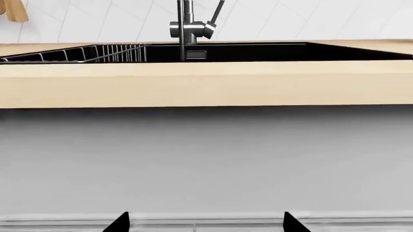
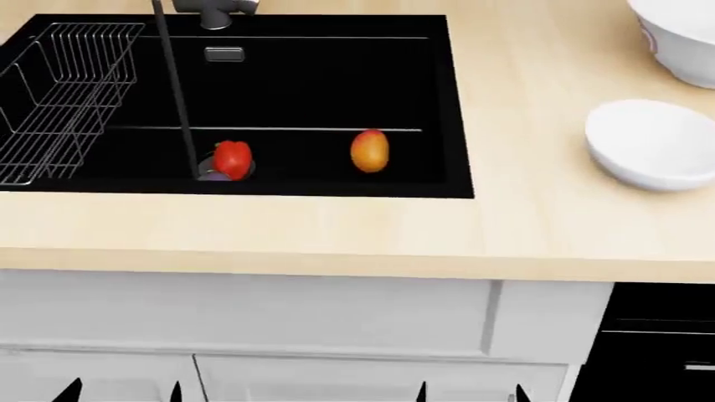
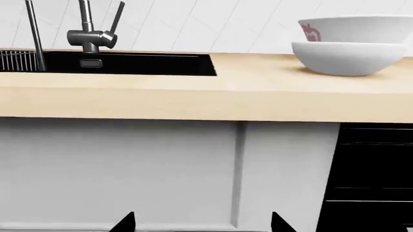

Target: Pick the eggplants and mangos from the sink and place them in one bowl. Place the bell pepper in the other bowl. Then turn off the sink faucet.

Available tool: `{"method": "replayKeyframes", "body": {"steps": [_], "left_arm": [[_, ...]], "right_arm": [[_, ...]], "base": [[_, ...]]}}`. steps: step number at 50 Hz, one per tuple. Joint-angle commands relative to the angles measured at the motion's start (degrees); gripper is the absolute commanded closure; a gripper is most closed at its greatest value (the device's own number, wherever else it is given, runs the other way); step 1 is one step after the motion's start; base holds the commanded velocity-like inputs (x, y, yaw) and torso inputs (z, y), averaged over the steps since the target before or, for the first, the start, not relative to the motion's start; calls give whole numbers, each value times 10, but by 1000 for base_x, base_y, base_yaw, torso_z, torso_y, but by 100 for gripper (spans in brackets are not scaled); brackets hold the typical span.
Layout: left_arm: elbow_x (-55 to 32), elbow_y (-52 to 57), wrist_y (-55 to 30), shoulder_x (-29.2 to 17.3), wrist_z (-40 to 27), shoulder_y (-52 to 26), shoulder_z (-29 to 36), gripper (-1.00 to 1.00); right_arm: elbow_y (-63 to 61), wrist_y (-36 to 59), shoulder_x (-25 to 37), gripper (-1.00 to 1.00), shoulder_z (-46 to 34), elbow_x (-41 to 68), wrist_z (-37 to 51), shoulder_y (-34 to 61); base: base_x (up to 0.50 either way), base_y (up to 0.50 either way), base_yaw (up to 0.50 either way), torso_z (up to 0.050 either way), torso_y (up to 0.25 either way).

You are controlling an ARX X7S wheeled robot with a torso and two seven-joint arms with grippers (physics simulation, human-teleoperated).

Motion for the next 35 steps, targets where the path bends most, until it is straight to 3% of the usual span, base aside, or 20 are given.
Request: {"method": "replayKeyframes", "body": {"steps": [1, 29, 35], "left_arm": [[-9, -3, -6, -9, -7, -2, 10, -100], [-25, -1, 0, -26, -21, -2, 31, -100], [-30, 1, 18, -29, -21, 1, 32, -100]], "right_arm": [[-2, 5, 8, -100, -12, -1, 15, 1], [-2, 2, 23, -100, -28, 9, 44, 2], [-4, 4, 25, -100, -31, 11, 49, 1]], "base": [[20, 230, 0, 0, 0], [162, 131, 0, 0, 0], [0, 0, 0, 48, 0]]}}
